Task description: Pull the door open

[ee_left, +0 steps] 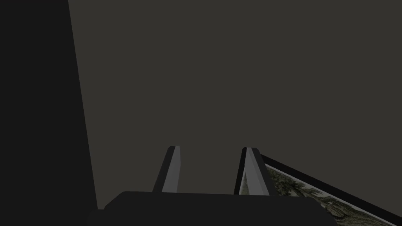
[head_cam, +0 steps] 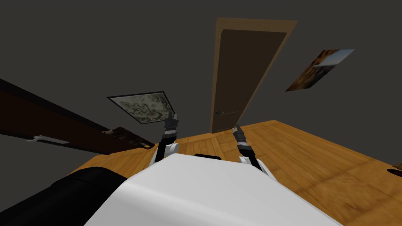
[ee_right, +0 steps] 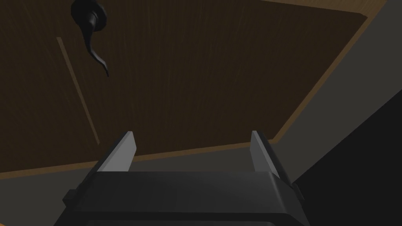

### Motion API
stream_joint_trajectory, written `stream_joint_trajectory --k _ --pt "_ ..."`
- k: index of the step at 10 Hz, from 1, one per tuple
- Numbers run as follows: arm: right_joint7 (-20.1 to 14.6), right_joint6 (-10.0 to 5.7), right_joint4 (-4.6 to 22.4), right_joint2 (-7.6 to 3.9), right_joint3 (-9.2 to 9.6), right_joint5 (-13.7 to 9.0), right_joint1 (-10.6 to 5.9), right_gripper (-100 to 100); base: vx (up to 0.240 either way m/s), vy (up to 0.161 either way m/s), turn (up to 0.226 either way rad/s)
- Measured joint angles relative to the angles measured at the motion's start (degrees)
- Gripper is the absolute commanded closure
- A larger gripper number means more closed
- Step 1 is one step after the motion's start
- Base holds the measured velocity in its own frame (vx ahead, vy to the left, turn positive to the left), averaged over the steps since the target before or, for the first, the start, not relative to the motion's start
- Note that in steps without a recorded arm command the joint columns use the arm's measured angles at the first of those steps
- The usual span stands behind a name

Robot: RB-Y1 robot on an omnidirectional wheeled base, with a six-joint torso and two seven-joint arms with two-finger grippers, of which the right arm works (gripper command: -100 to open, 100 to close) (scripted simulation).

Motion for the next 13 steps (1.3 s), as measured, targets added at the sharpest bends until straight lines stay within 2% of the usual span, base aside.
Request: stream_joint_trajectory --k 5,8,11,13 --pt "-2.0 -2.16 6.9 -1.46 -0.79 0.9 -1.39 -100 0.094 -0.024 0.104" --pt "-3.4 -2.47 9.7 -2.43 -1.26 1.4 -2.01 -100 0.096 -0.033 0.111" --pt "-4.8 -4.19 14.4 -3.62 -1.91 1.8 -2.77 -100 0.113 -0.054 0.147" --pt "-5.8 -4.71 16.9 -4.32 -2.27 2.2 -3.34 -100 0.118 -0.031 0.093"
